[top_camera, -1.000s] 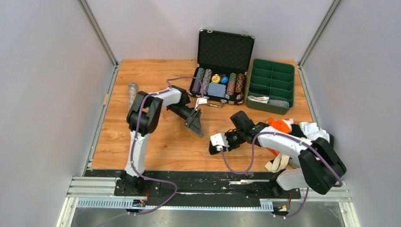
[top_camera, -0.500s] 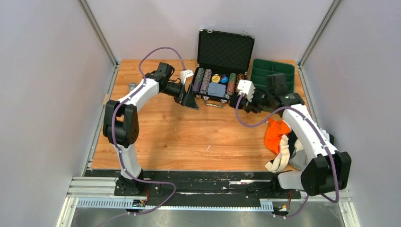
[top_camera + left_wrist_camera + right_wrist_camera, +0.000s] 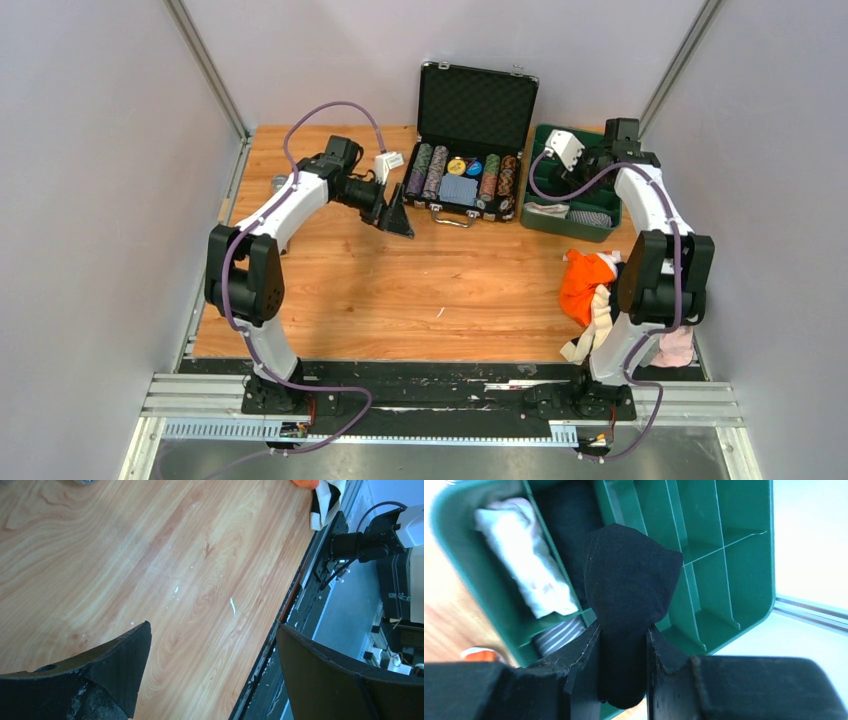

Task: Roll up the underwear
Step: Place the underwear in the storage box.

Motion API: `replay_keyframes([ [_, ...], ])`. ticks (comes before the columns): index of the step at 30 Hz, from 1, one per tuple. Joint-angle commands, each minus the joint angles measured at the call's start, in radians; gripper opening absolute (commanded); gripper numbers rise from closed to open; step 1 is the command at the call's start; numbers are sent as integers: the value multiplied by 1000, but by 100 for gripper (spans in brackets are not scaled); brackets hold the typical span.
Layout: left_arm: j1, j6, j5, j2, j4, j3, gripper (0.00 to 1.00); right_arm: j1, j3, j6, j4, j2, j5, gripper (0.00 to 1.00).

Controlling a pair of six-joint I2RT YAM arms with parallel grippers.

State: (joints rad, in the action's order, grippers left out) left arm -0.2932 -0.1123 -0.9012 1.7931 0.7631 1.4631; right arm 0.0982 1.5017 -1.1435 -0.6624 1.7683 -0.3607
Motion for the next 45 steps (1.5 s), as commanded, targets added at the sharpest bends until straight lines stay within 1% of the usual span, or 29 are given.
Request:
replay_keyframes([
  [1, -3, 8, 5, -73, -7, -37, 100, 23, 95, -139, 46, 49, 92, 0],
  [6, -3, 12, 17, -102, -15, -78, 100, 39, 47, -282, 62, 64, 143, 0],
  [13, -3, 24, 16, -113, -30, -88, 100, 69, 34, -352, 66, 69, 154, 0],
  [19, -3, 33, 7, -105, -40, -87, 100, 90, -18, -472, 31, 46, 132, 0],
  [30, -3, 24, 19, -113, -25, -88, 100, 92, -35, -547, -26, 95, 138, 0],
  [33, -3, 19, 29, -114, -18, -88, 100, 92, -17, -568, -62, 126, 143, 0],
  [37, -3, 7, 39, -114, -4, -86, 100, 91, 38, -584, -174, 171, 119, 0],
  [41, -3, 1, 47, -118, -2, -87, 100, 95, 64, -594, -219, 208, 125, 0],
  [45, -3, -9, 56, -121, 5, -93, 100, 99, 187, -570, -328, 308, 121, 0],
])
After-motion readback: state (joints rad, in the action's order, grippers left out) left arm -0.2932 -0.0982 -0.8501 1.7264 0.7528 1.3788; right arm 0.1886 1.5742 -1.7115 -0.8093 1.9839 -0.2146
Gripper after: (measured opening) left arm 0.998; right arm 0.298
